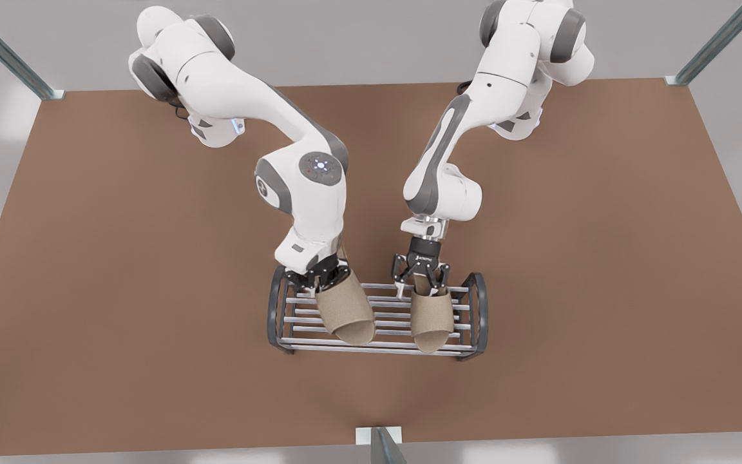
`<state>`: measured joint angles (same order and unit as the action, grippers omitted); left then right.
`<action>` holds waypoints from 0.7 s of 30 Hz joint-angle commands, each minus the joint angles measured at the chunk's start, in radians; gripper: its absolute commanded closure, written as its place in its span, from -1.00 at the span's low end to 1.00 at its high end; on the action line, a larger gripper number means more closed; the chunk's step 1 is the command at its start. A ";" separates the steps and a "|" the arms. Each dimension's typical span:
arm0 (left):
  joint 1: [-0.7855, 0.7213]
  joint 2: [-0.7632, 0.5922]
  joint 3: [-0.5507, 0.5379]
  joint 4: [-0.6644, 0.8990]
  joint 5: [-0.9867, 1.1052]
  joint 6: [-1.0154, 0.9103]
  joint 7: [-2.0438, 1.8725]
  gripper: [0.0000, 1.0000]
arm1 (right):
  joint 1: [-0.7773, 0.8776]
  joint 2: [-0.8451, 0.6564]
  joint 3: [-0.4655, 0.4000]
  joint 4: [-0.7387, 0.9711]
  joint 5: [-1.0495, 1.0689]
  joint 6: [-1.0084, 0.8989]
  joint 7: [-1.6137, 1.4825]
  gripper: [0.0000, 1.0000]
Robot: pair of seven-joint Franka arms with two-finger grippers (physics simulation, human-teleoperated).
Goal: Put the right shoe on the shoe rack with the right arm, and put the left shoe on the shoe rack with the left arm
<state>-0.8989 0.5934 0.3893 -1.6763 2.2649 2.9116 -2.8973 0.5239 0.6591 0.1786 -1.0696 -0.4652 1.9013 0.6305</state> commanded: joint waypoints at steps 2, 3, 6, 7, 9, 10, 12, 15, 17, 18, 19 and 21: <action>0.000 -0.003 0.000 0.000 -0.015 0.012 -0.471 -1.00 | 0.041 0.019 -0.027 -0.001 -0.016 -0.027 0.669 0.57; 0.000 -0.003 0.000 0.001 -0.015 0.012 -0.470 -1.00 | 0.053 0.024 -0.027 -0.007 -0.023 -0.025 0.721 0.57; -0.002 -0.006 0.000 0.003 -0.015 0.027 -0.471 -1.00 | 0.074 0.059 -0.027 -0.009 -0.089 -0.021 0.753 0.57; -0.002 -0.007 0.002 0.003 -0.016 0.027 -0.471 -1.00 | 0.076 0.073 -0.027 -0.009 -0.116 -0.018 0.767 0.57; 0.000 -0.014 0.005 0.010 -0.015 0.032 -0.464 -1.00 | 0.076 0.096 -0.027 -0.006 -0.158 -0.004 0.776 0.57; 0.000 -0.015 0.005 0.012 -0.013 0.032 -0.464 -1.00 | 0.080 0.102 -0.028 -0.007 -0.161 -0.002 0.788 0.57; 0.000 -0.023 0.013 0.010 -0.010 0.044 -0.464 -1.00 | 0.084 0.108 -0.027 -0.007 -0.161 -0.002 0.790 0.44; -0.002 -0.029 0.026 0.009 -0.007 0.061 -0.462 -1.00 | 0.084 0.109 -0.028 -0.009 -0.171 -0.001 0.790 0.25; -0.008 -0.040 0.040 0.003 -0.004 0.077 -0.461 -1.00 | 0.084 0.109 -0.028 -0.018 -0.184 0.001 0.788 -1.00; -0.009 -0.060 0.040 -0.011 -0.004 0.087 -0.461 -1.00 | 0.081 0.102 -0.027 -0.041 -0.194 0.035 0.784 -1.00; -0.009 -0.078 0.040 -0.017 -0.002 0.100 -0.461 -1.00 | 0.074 0.100 -0.024 -0.042 -0.191 0.038 0.776 -1.00; -0.011 -0.099 0.060 -0.017 -0.001 0.147 -0.459 -1.00 | 0.059 0.099 -0.016 -0.055 -0.184 0.041 0.773 -1.00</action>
<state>-0.9089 0.5045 0.4437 -1.6924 2.2619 2.9993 -2.8973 0.5886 0.7603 0.1608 -1.1197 -0.6484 1.9140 1.1627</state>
